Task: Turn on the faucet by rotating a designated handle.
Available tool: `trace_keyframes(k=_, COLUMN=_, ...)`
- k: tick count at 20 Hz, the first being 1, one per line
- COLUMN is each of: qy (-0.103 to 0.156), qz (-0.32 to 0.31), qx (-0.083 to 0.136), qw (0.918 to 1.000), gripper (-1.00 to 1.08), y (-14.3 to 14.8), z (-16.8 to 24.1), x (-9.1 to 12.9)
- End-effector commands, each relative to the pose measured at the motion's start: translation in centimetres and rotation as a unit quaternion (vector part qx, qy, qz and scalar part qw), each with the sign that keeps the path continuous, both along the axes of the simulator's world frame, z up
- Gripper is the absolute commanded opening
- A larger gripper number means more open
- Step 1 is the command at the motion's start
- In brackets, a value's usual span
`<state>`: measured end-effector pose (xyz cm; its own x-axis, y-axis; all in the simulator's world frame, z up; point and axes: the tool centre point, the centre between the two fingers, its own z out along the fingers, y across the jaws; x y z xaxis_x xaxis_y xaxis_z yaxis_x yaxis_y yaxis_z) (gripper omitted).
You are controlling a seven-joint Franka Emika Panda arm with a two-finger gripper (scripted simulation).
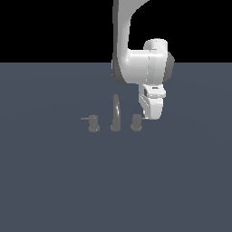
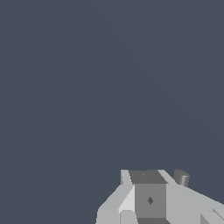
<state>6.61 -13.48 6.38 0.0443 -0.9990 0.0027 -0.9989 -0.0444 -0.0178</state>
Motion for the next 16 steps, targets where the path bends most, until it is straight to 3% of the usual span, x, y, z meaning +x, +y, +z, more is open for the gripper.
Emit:
trace_keyframes(k=1, qy=0.006, qz=-0.001, qx=0.001, qw=1.0000, gripper=-1.00, y=0.1, z=0.0, x=-1.2)
trace_keyframes(k=11, qy=0.009, qz=-0.003, qx=0.001, qw=1.0000, gripper=-1.00, y=0.2, z=0.0, x=-4.3)
trace_keyframes(k=13, qy=0.003, qz=-0.007, qx=-0.002, qw=1.0000, gripper=-1.00, y=-0.6, z=-0.1, x=-3.7)
trace_keyframes(k=16, qy=0.005, qz=-0.006, qx=-0.001, qw=1.0000, gripper=-1.00, y=0.5, z=-0.1, x=-4.4)
